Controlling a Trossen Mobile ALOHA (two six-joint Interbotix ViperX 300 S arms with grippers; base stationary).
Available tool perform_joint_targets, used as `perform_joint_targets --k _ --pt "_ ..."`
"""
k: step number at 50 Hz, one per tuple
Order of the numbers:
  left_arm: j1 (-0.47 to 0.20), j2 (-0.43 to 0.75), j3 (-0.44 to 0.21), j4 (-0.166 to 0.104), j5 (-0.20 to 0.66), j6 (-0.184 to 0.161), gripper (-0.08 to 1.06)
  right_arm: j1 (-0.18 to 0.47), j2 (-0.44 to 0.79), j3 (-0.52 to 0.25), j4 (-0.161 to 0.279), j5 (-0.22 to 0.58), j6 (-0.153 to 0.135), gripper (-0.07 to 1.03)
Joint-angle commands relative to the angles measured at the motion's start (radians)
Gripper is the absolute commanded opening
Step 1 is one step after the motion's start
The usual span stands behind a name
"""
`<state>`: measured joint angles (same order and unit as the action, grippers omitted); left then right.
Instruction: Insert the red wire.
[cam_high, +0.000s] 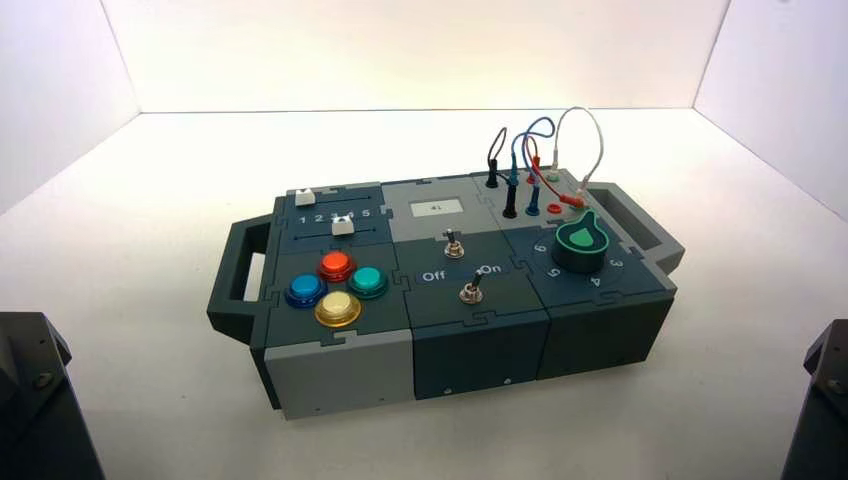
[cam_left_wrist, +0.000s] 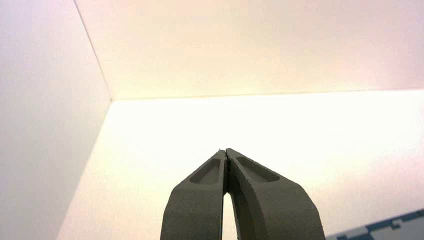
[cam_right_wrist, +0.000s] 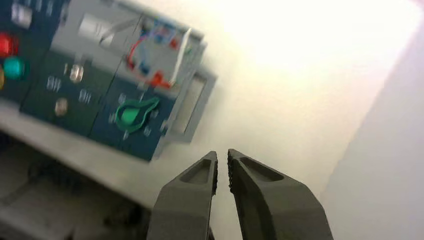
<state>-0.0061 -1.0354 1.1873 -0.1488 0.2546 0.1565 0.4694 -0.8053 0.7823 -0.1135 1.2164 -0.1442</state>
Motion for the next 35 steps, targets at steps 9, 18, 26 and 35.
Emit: perform_joint_targets --k 9,18,26,35 --pt "0.006 0.048 -0.037 -0.002 0.014 0.003 -0.03 0.126 0.141 -0.080 0.023 0.040 -0.063 0.15" --pt "0.006 0.057 -0.038 -0.003 0.026 0.002 -0.03 0.192 0.219 -0.107 0.063 0.058 -0.106 0.17" --pt "0.006 0.057 -0.040 -0.003 0.035 0.000 -0.03 0.255 0.282 -0.121 0.067 0.075 -0.140 0.20" --pt "0.005 0.057 -0.040 -0.005 0.041 -0.002 -0.03 0.321 0.365 -0.123 0.063 0.084 -0.192 0.29"
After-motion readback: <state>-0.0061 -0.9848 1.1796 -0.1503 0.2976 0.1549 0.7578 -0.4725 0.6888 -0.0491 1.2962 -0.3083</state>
